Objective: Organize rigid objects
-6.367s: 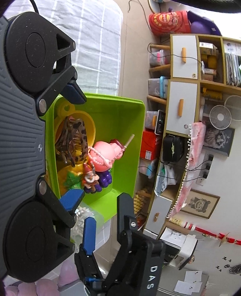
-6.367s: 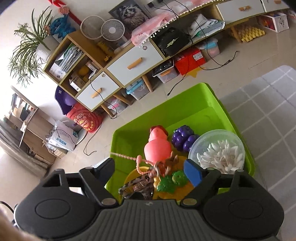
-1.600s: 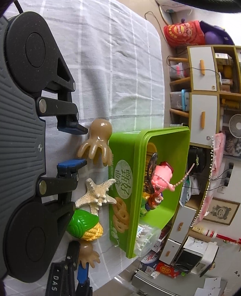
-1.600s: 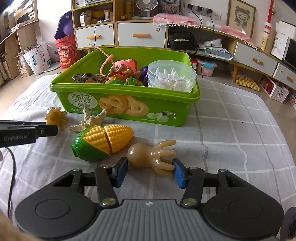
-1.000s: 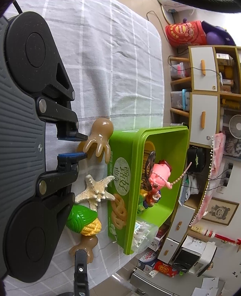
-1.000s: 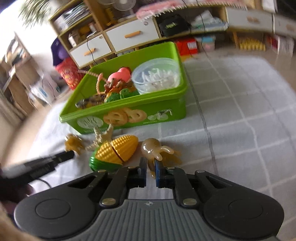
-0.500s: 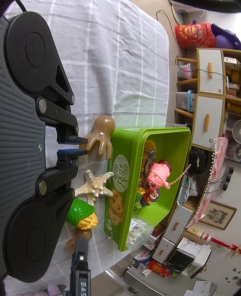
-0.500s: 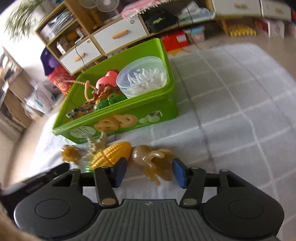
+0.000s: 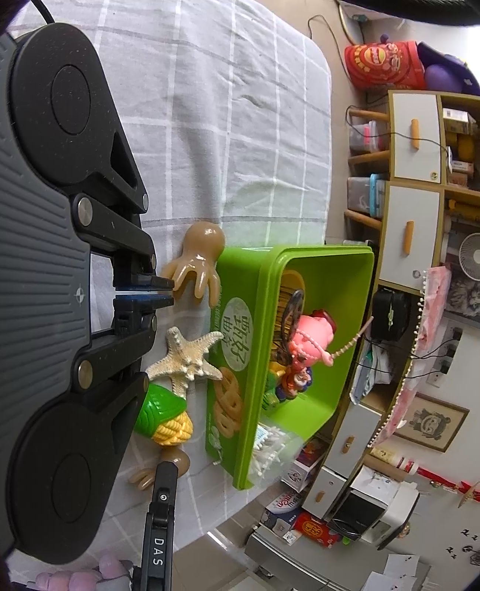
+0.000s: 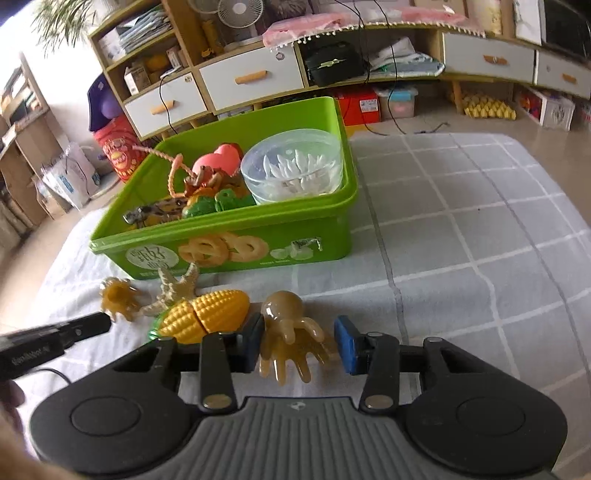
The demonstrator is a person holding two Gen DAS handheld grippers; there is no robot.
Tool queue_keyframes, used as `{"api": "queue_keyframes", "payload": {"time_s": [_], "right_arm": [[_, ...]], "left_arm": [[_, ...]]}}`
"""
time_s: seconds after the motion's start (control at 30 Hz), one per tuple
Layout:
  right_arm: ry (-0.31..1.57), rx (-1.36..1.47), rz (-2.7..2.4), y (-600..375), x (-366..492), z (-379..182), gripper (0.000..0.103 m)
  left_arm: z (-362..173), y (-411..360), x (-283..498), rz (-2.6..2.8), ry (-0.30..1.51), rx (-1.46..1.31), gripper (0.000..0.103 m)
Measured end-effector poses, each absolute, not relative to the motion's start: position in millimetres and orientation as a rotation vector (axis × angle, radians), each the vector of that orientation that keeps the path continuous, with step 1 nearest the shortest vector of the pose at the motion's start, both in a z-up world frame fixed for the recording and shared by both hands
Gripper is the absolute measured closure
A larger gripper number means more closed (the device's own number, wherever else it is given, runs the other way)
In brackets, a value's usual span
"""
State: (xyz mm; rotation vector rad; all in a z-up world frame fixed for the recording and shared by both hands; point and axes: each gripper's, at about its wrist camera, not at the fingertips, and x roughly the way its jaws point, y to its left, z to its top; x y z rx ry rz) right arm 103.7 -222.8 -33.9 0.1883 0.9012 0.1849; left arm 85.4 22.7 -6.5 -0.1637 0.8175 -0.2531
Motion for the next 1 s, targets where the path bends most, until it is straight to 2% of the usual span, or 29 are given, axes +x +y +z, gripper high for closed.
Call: {"api": "queue_keyframes", "payload": {"time_s": [0.57,0.67,0.73,0.8,1.0], "right_arm": [[0.9,0.388,0.218,-234,104,-5,0.074],[0.901,0.379,0.226,-230,104,-5,0.074],[0.913,0.376,0.226,-226,105,-8,0.074],[0.926,0.367,0.223,-223,106,-11,0.074],[0.944,0.349,0.222,-216,108,-16,0.074]], "left_arm": [[25,19,85,-0.305,0.758,-0.179,0.101],[16,17,88,-0.269,0.769,-0.112,0.075],[6,14,90,-0.24,0.768,-0.096,0.038],[-4,11,93,-0.232,0.753,-0.069,0.03],[-28,9,111,-0.208,0.752,0.036,0.028]]}}
